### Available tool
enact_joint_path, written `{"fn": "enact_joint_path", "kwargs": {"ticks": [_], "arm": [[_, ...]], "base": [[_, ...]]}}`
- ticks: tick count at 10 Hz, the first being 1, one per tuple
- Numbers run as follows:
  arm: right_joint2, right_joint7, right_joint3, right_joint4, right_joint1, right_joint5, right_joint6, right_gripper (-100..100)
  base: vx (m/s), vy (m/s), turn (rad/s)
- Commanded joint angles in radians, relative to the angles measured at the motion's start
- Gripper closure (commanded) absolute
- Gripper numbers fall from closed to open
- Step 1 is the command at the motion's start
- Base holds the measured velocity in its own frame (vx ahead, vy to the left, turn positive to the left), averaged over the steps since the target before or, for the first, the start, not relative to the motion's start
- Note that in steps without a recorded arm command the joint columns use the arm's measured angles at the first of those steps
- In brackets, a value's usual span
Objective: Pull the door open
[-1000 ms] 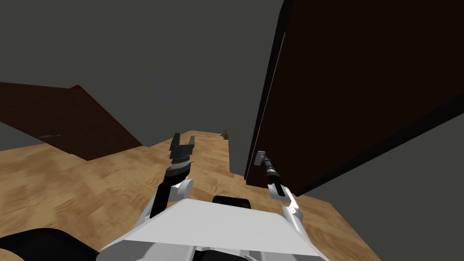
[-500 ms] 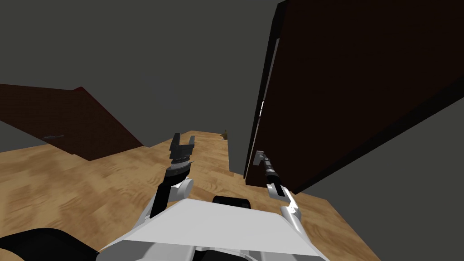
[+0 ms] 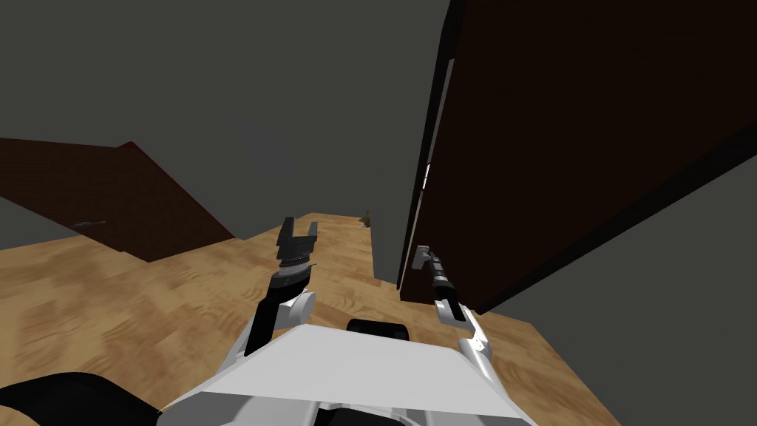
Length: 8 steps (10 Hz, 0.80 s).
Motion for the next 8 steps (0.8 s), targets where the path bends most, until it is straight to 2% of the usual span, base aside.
{"fn": "enact_joint_path", "kwargs": {"ticks": [1,2,3,4,5,6,7,8], "arm": [[0.003,-0.05,0.043,-0.014,-0.009,-0.05,-0.006,100],[0.003,-0.057,0.043,-0.014,-0.009,-0.053,-0.006,100],[-0.004,-0.098,0.063,-0.018,-0.006,-0.096,-0.004,100],[-0.004,-0.098,0.063,-0.018,-0.006,-0.096,-0.004,100],[-0.011,-0.14,0.083,-0.022,-0.004,-0.14,-0.002,100],[-0.011,-0.14,0.083,-0.022,-0.004,-0.14,-0.002,100],[-0.018,-0.181,0.103,-0.027,-0.001,-0.184,0.0,100],[-0.018,-0.181,0.103,-0.027,-0.001,-0.184,0.0,100]], "base": [[-0.048,-0.03,0.03],[-0.034,-0.027,0.01],[-0.037,-0.022,0.007],[-0.027,-0.014,0.005],[-0.029,-0.021,-0.017],[-0.025,-0.02,0.031],[-0.034,-0.027,-0.001],[-0.025,-0.029,0.0]]}}
